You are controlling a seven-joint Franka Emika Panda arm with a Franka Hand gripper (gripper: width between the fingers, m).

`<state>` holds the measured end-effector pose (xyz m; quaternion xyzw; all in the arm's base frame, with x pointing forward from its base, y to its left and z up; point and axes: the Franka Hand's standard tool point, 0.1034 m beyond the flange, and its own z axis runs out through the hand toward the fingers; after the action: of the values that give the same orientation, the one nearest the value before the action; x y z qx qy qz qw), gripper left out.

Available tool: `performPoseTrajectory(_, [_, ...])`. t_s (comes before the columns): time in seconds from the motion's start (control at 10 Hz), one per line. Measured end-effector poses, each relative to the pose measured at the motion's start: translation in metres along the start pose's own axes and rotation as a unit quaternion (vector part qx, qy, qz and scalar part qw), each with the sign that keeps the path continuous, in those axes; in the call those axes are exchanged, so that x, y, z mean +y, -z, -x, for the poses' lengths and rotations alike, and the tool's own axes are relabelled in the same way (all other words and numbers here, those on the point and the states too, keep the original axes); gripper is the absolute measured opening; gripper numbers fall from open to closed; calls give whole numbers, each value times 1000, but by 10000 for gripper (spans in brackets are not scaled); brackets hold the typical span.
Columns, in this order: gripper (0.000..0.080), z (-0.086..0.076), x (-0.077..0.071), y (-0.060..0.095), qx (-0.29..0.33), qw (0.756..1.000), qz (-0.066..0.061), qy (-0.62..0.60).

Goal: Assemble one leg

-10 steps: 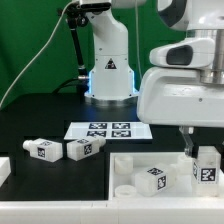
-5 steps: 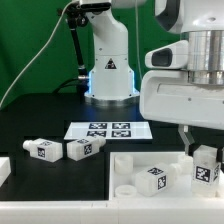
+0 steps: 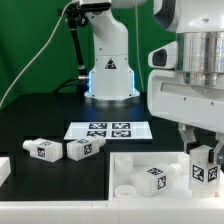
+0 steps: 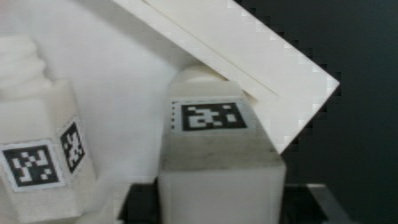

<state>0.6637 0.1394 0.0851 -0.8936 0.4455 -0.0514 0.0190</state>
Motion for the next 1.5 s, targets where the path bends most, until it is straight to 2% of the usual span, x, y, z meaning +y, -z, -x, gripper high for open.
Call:
performPoseTrajectory(0.1, [284, 0, 0, 0, 0, 1000, 0, 6])
performPoseTrajectory(0.3, [534, 5, 1, -1, -3, 996, 2, 92])
performPoseTrajectory(0.4, [613, 7, 1, -2, -5, 991, 3, 137])
performPoseTrajectory(0.5, [642, 7, 1, -3, -2, 984, 1, 177])
performPoseTrajectory(0.8, [648, 5, 2, -3, -1, 967, 1, 254])
performPoseTrajectory(0.9, [648, 5, 2, -3, -1, 955, 2, 296])
performPoseTrajectory(1.0, [648, 5, 1, -2, 2, 936, 4, 352])
performPoseTrajectory(1.2, [648, 11, -3, 0, 13, 877, 15, 480])
performPoseTrajectory(1.4, [648, 14, -6, 0, 15, 791, 22, 612])
performPoseTrajectory(1.5, [648, 16, -7, 1, 14, 768, 22, 641])
